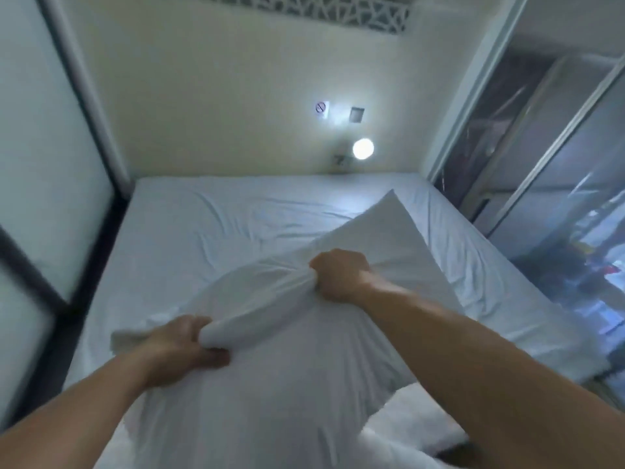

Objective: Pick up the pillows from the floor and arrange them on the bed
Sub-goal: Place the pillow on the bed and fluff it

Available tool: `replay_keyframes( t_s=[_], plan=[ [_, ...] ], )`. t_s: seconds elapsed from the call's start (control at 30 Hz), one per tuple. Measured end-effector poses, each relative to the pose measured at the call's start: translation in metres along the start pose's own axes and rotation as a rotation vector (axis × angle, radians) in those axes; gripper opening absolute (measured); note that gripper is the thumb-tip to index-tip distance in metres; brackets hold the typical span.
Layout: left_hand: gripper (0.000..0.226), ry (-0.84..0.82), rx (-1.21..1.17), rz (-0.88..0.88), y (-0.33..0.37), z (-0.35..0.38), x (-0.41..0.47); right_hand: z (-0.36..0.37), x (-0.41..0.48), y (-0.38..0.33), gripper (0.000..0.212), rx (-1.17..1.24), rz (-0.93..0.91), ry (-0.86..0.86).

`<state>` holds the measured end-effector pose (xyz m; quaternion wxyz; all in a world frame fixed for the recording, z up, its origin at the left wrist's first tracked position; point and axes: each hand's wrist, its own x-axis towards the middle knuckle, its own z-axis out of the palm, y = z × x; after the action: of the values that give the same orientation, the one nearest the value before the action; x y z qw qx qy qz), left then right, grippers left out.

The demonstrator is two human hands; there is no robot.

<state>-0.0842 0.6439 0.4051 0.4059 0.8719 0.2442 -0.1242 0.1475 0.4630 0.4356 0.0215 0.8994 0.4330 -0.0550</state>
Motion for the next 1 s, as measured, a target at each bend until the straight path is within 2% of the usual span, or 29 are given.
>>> replay_keyframes(
  t_s=[0.13,0.2,0.37,0.43,0.53,0.73,0.83,1.0],
  plan=[
    [0.028,0.323,-0.234,-0.057,-0.029,-0.028,0.040,-0.038,0.118,-0.050,0.024,-0.090,-0.080,0.262],
    [0.028,0.377,-0.184,-0.128,-0.045,-0.027,0.069,-0.019,0.155,-0.062,0.028,-0.027,-0.080,0.256],
    [0.020,0.257,0.216,-0.465,-0.102,0.003,0.139,0.111,0.166,-0.043,0.040,0.121,-0.017,-0.186],
    [0.034,0.170,0.305,-0.542,-0.128,0.016,0.161,0.165,0.154,-0.031,0.043,0.139,0.002,-0.320],
    [0.051,0.106,0.354,-0.572,-0.163,0.033,0.193,0.224,0.149,-0.025,0.046,0.166,0.044,-0.427],
    [0.064,0.112,0.132,-0.639,-0.212,0.045,0.248,0.280,0.177,-0.039,0.059,0.312,0.167,-0.486],
    [0.071,0.134,0.038,-0.661,-0.241,0.042,0.281,0.298,0.210,-0.043,0.074,0.420,0.264,-0.504],
    [0.112,0.078,-0.132,-0.593,-0.287,0.055,0.338,0.335,0.283,-0.061,0.106,0.482,0.404,-0.421]
  ],
)
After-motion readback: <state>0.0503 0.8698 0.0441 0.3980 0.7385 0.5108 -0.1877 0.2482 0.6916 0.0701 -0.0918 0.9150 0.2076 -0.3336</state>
